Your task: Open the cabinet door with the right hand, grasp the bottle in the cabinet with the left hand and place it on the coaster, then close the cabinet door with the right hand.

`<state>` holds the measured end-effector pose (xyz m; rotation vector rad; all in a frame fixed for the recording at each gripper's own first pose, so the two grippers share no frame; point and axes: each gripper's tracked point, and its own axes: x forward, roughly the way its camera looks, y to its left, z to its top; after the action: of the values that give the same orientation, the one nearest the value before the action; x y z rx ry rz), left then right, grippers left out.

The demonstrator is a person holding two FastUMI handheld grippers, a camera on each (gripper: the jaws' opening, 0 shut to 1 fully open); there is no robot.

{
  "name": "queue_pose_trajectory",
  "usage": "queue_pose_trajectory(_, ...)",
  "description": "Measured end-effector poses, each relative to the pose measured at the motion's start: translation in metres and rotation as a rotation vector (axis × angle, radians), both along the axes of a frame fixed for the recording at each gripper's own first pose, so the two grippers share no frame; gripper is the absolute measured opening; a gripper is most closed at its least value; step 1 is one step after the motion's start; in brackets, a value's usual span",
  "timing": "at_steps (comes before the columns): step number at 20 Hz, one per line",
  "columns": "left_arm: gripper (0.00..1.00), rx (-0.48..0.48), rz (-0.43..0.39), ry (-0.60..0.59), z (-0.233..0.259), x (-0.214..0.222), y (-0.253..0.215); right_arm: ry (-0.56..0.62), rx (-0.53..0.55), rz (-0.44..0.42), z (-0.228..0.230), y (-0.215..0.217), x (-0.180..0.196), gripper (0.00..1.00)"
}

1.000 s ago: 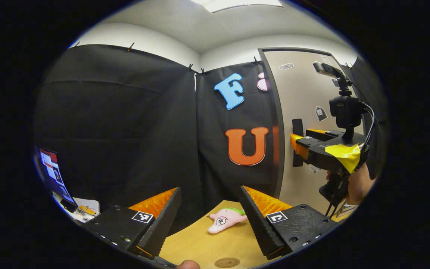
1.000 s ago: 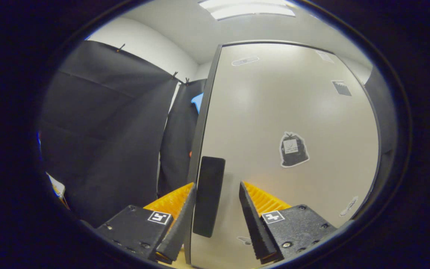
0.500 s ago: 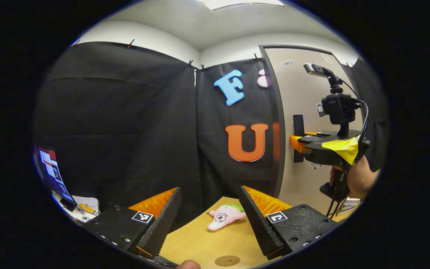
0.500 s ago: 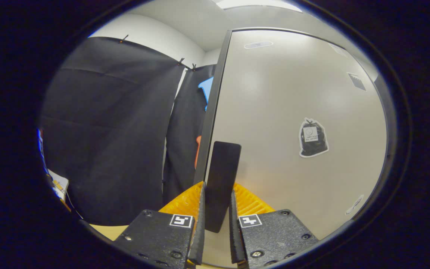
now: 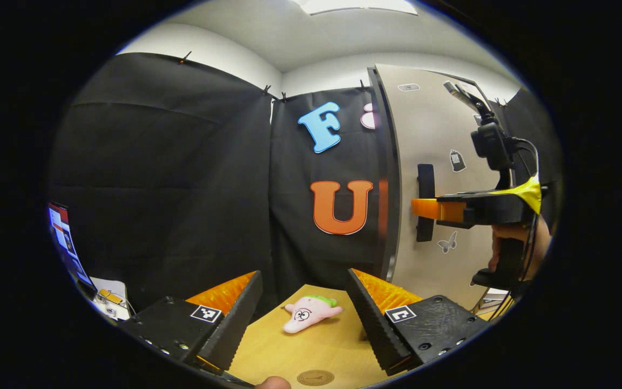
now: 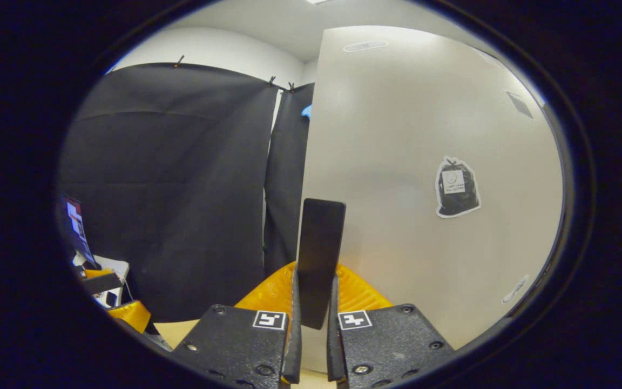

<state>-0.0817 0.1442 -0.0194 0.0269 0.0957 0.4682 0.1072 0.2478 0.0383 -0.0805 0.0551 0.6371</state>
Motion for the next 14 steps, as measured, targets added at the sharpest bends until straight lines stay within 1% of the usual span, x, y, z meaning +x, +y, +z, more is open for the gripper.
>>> queue_pose_trajectory(4, 0.95, -0.006, -0.007, 0.044, -0.021, -0.011, 0.001, 0.043, 0.009, 0.060, 0.006, -0.011, -0.031, 0.22)
queue_pose_trajectory(7, 0.95, -0.034, -0.006, 0.084, -0.039, -0.012, 0.007, 0.065, 0.029, 0.114, 0.008, -0.022, -0.053, 0.22)
queue_pose_trajectory(9, 0.95, -0.035, -0.012, 0.110, -0.046, -0.008, 0.009, 0.088, 0.042, 0.122, 0.009, -0.034, -0.066, 0.22)
queue_pose_trajectory(12, 0.95, -0.018, -0.042, 0.109, -0.043, -0.003, 0.005, 0.095, 0.057, 0.140, 0.009, -0.047, -0.072, 0.22)
queue_pose_trajectory(13, 0.95, -0.013, -0.061, 0.106, -0.044, 0.005, 0.003, 0.101, 0.069, 0.149, 0.008, -0.053, -0.075, 0.22)
queue_pose_trajectory(14, 0.95, -0.005, -0.081, 0.104, -0.043, 0.016, 0.000, 0.108, 0.079, 0.155, 0.008, -0.058, -0.070, 0.22)
